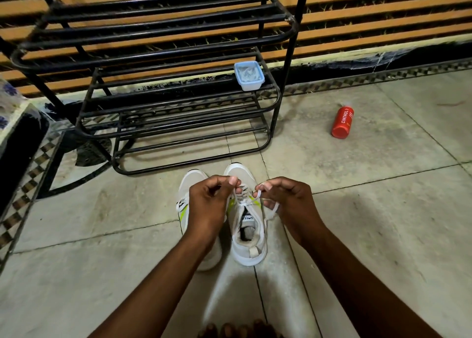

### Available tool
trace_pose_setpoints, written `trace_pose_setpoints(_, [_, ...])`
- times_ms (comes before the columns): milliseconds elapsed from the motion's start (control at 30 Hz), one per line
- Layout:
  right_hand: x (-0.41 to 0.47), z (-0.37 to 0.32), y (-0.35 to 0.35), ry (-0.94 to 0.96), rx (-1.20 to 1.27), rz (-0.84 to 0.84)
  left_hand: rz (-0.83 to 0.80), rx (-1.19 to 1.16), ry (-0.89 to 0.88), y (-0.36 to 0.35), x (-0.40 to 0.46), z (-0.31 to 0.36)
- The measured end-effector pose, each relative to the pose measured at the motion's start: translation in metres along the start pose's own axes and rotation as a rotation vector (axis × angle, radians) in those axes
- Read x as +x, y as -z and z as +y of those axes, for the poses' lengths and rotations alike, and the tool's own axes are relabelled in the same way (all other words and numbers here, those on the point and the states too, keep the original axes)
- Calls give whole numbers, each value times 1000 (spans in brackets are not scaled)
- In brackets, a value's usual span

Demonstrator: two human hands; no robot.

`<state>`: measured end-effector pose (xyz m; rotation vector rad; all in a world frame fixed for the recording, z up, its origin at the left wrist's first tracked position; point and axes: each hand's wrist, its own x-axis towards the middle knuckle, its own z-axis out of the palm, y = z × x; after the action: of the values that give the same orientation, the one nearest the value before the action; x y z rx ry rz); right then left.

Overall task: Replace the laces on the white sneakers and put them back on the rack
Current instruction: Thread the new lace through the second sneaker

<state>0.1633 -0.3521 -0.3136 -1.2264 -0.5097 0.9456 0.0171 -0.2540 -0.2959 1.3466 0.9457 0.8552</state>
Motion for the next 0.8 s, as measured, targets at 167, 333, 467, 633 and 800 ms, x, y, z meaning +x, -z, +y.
trace_pose_setpoints(167, [8, 9, -10, -4, -52, 50, -9, 110, -173, -10, -6, -12])
trace_pose_setpoints(333, [15, 12, -12, 29, -194, 39, -106, 139, -222, -6, -6, -15])
trace_pose_setpoints(467, [15, 7, -14, 136, -303, 83, -180, 54, -192, -6, -8, -16])
trace_pose_setpoints(633, [12, 6, -11, 213, -353, 82, -164, 27, -110, -3, -10, -12])
trace_pose_setpoints(800, [8, 8, -8, 284, -389, -20, -140, 78, -119, 0, -5, -12])
